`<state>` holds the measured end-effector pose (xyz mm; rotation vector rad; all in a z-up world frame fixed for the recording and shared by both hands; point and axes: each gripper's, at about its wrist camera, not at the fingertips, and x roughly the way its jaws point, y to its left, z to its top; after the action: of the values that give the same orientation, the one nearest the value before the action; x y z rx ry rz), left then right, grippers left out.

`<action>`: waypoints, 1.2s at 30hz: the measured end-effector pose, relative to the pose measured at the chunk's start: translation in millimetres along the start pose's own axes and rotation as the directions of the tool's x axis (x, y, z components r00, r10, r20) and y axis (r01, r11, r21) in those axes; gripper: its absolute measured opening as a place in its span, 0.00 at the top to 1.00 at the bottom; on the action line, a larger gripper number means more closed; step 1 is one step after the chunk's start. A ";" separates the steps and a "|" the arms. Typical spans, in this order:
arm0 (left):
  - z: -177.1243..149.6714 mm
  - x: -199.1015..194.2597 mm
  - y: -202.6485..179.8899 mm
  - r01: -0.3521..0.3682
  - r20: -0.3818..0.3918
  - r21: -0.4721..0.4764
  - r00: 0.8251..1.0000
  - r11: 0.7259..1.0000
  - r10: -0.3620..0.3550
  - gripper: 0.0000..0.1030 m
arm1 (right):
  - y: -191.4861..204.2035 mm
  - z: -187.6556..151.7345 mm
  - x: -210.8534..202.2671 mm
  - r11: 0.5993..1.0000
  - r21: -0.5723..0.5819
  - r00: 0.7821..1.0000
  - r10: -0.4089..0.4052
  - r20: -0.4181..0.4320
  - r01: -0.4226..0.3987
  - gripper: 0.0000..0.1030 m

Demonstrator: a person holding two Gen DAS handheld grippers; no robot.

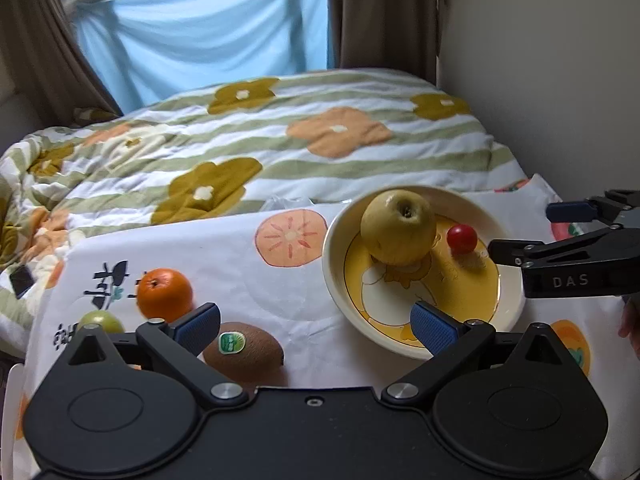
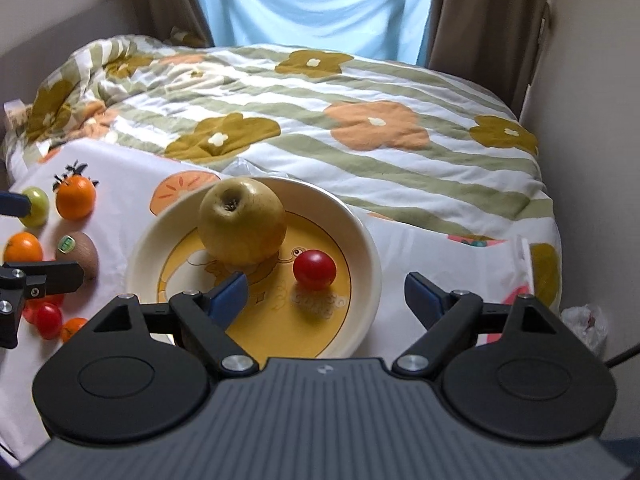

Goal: Organize fruits
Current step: 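Withdraw both grippers from the bowl back toward the fruits, then grasp the green apple with the left gripper while the right gripper grasps a tangerine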

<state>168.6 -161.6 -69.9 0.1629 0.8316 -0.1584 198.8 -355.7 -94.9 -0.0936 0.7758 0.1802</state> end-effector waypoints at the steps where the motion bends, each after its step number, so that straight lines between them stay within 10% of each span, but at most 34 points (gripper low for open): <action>1: -1.9 -5.2 -0.3 -0.003 0.007 -0.007 1.000 1.000 0.003 0.00 | 0.0 -0.4 -6.1 1.000 0.007 1.000 -0.006 0.008 0.006 0.03; 19: -66.8 -95.2 51.7 -0.122 0.040 -0.147 0.991 0.982 0.129 0.00 | 47.8 -8.7 -73.7 0.988 0.136 0.996 0.082 -0.019 -0.078 0.03; 36: -136.5 -55.6 107.2 -0.030 0.012 -0.030 0.999 0.999 0.031 0.05 | 143.1 -78.8 -47.6 0.986 0.165 0.998 0.038 -0.045 -0.030 0.03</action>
<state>55.2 -24.8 -110.3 0.1464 0.8180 -0.1182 83.3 -233.4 -120.0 0.0715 0.8379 0.1458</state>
